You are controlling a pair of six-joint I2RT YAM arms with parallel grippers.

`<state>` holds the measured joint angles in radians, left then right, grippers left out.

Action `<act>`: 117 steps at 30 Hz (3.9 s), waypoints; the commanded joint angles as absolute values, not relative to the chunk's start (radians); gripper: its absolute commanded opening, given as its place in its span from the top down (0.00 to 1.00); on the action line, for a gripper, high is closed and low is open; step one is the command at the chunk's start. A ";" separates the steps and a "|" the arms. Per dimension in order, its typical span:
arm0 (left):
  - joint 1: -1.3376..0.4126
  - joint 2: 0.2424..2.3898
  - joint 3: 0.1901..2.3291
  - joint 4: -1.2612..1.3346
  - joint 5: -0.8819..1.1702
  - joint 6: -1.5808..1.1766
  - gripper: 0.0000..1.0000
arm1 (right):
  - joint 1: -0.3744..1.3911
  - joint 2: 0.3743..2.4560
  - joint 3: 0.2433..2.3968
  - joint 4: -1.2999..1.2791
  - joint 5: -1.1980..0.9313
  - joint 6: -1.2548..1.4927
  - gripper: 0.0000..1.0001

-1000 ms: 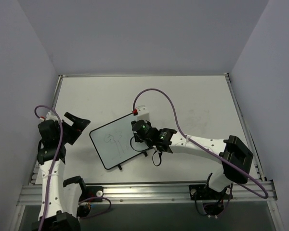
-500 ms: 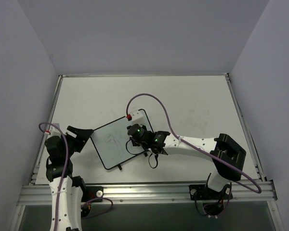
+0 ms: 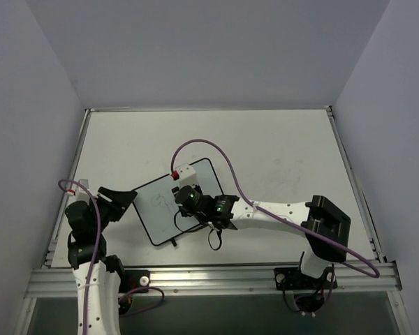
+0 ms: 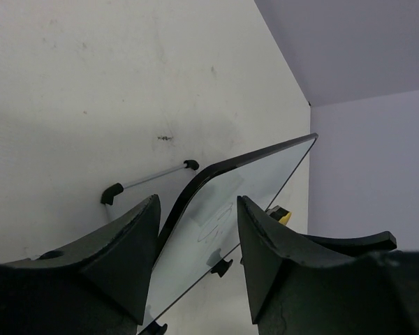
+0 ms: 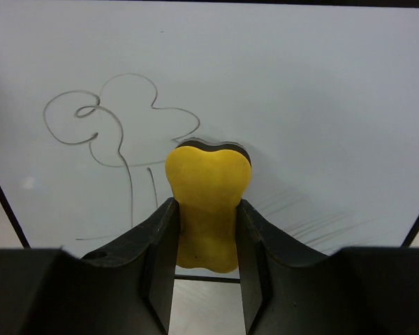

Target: Erase the whiteboard

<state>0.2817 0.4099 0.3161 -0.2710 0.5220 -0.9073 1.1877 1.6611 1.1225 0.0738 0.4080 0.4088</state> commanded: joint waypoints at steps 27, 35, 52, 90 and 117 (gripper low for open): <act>0.281 0.368 0.158 0.032 0.698 -0.910 0.63 | 1.304 1.807 1.170 0.274 0.531 0.353 1.00; 0.279 0.336 0.141 0.002 0.689 -0.868 0.66 | 1.339 1.899 1.238 0.356 0.592 0.316 1.00; 0.281 0.337 0.150 -0.051 0.680 -0.831 0.68 | 1.345 1.933 1.281 0.351 0.627 0.325 0.73; 0.281 0.325 0.166 -0.081 0.666 -0.818 0.69 | 1.143 1.769 1.080 0.402 0.597 0.393 1.00; 0.281 0.319 0.170 -0.084 0.670 -0.811 0.61 | 1.281 1.815 1.069 0.411 0.604 0.451 1.00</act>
<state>0.2817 0.3279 0.1333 -0.0776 0.6453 -0.8253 1.3296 1.8717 1.1316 0.4385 0.5426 0.4191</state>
